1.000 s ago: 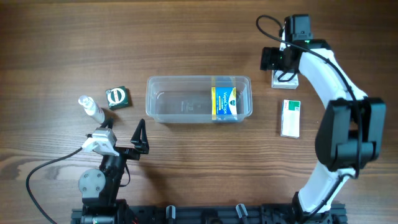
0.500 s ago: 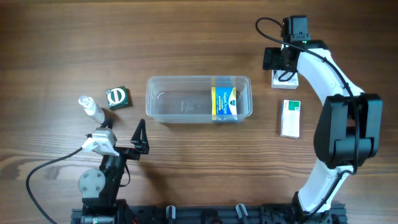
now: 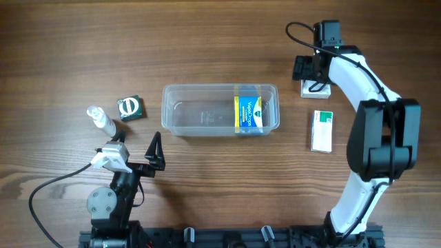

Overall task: Pack container
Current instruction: 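Move the right gripper to the white Hansaplast box and grasp it, then lower the Hansaplast box into the container beside the lozenge box, release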

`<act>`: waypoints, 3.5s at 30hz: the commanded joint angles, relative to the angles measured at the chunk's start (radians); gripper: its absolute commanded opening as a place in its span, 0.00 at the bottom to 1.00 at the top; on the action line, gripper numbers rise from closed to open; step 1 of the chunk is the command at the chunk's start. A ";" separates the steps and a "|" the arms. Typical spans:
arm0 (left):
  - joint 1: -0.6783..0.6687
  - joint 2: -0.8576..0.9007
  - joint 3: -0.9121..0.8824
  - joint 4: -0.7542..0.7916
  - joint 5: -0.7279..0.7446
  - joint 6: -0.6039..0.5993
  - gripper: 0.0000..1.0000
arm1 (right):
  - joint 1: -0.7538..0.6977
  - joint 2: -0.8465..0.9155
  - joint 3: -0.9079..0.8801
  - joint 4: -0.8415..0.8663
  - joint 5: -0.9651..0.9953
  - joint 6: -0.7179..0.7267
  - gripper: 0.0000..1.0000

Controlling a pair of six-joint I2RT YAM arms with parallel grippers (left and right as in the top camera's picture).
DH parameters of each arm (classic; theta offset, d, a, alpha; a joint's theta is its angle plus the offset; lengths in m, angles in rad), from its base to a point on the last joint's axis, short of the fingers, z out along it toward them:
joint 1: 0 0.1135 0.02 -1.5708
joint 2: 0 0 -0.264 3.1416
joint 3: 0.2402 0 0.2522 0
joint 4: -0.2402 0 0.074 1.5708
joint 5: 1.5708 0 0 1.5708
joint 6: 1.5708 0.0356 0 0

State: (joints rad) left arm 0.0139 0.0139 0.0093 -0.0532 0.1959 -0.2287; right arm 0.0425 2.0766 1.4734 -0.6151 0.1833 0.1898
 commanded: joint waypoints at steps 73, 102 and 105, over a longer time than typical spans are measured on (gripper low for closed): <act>-0.006 -0.007 -0.004 -0.005 -0.003 0.016 1.00 | 0.439 -0.410 -0.124 -0.271 -0.183 0.283 0.74; -0.006 -0.007 -0.004 -0.005 -0.002 0.016 1.00 | 0.439 -0.340 -0.144 -0.200 -0.237 0.254 0.89; -0.006 -0.007 -0.004 -0.005 -0.002 0.016 1.00 | 0.439 -0.357 -0.138 -0.196 -0.264 0.243 0.89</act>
State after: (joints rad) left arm 0.0139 0.0139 0.0093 -0.0532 0.1959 -0.2287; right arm 0.4782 1.7348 1.3327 -0.8185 -0.0349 0.4557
